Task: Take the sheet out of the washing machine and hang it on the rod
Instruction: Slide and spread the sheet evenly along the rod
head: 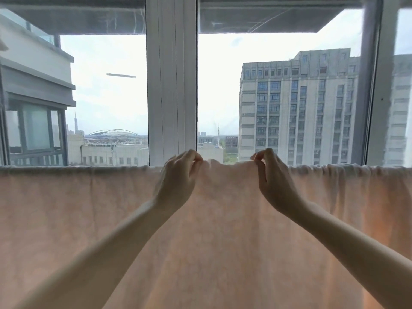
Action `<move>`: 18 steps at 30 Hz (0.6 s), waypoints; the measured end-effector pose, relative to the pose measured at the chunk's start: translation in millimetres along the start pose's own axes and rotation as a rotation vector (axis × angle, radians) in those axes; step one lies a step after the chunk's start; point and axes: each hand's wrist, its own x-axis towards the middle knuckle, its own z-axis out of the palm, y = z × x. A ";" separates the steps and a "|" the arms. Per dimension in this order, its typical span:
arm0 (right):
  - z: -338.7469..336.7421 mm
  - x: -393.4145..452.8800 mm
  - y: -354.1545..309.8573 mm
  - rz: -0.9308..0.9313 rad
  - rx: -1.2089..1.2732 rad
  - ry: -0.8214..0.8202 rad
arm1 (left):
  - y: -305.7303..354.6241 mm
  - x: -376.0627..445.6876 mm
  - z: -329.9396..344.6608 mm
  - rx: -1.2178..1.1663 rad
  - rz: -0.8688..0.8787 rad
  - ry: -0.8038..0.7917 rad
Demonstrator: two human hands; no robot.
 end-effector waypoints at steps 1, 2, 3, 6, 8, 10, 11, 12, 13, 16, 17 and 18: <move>1.7 -7.4 6.1 -0.023 -0.042 -0.060 | -1.1 -3.5 2.1 0.059 0.038 -0.077; 2.8 -12.8 11.0 -0.035 -0.077 -0.110 | -3.3 -6.1 4.4 0.091 0.062 -0.134; 2.7 -15.7 14.7 -0.040 -0.103 -0.144 | -5.0 -7.1 5.7 0.098 0.076 -0.169; -0.8 -11.6 16.4 -0.032 -0.160 -0.201 | -8.9 -4.2 5.2 0.042 0.062 -0.192; -1.3 -4.9 13.8 -0.043 -0.172 -0.215 | -14.9 -0.8 2.7 0.051 0.038 -0.182; 0.9 3.0 9.4 -0.048 -0.172 -0.226 | -23.8 1.2 -0.6 0.095 0.008 -0.174; 3.5 6.6 7.6 -0.042 -0.167 -0.235 | -28.5 1.8 -2.8 0.117 -0.015 -0.172; 7.2 9.9 5.3 -0.031 -0.161 -0.251 | -33.7 2.0 -6.0 0.135 -0.046 -0.169; 10.7 12.2 2.7 -0.022 -0.154 -0.266 | -39.0 2.4 -9.9 0.149 -0.085 -0.170; 22.1 20.0 -3.8 -0.026 -0.147 -0.309 | -56.7 1.8 -23.9 0.184 -0.187 -0.176; 25.6 22.6 -5.3 -0.027 -0.148 -0.320 | -61.9 1.0 -28.2 0.197 -0.209 -0.179; 28.9 24.8 -6.2 -0.031 -0.151 -0.327 | -66.1 0.3 -31.9 0.201 -0.223 -0.179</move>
